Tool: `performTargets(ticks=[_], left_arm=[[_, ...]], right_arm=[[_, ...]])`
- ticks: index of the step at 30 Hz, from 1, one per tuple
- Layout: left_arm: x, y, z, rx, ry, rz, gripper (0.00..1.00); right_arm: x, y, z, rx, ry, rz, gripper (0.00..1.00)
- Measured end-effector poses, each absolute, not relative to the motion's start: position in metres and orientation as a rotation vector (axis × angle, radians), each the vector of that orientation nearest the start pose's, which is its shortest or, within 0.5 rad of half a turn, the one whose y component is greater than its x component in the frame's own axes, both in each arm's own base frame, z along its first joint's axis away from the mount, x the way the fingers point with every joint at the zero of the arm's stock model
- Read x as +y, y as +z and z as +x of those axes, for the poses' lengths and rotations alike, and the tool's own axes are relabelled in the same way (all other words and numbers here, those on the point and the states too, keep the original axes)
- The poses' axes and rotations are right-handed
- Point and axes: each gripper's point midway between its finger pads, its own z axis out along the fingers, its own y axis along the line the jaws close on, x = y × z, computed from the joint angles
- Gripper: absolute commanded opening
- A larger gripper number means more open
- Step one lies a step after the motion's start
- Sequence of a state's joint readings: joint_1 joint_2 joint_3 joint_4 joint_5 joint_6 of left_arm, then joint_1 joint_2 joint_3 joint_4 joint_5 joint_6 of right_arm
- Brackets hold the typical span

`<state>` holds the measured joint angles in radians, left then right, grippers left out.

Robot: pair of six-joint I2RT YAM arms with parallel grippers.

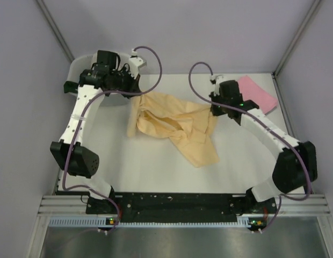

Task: Fold and stack the t-shirts
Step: Flatten out the tshirt

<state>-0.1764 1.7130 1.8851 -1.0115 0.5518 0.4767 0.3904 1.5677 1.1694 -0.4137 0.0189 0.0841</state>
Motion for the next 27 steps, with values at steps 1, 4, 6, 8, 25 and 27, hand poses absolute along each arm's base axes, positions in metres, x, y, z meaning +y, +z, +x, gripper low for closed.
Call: performTargets(ticks=[1,4,6,8,25,27], left_arm=[[-0.146,0.288,0.395,2.075,-0.489,0.969,0.00],[-0.139,0.317,0.386,2.009,-0.424,0.963,0.00],[-0.134,0.339,0.379,1.956,-0.369,0.960,0.00],[-0.129,0.360,0.371,1.908,-0.324,0.953,0.00],[-0.121,0.423,0.292,1.780,-0.308,1.007,0.00],[-0.123,0.423,0.287,1.779,-0.330,1.015,0.00]], right_arm=[[0.157,0.166,0.384,2.270,0.215,-0.345,0.00],[0.156,0.268,0.386,2.014,0.252,-0.325,0.00],[0.152,0.330,0.375,1.857,0.276,-0.313,0.00],[0.147,0.378,0.356,1.731,0.303,-0.311,0.00],[0.125,0.524,0.206,1.281,0.485,-0.426,0.00],[0.123,0.534,0.204,1.259,0.478,-0.413,0.00]])
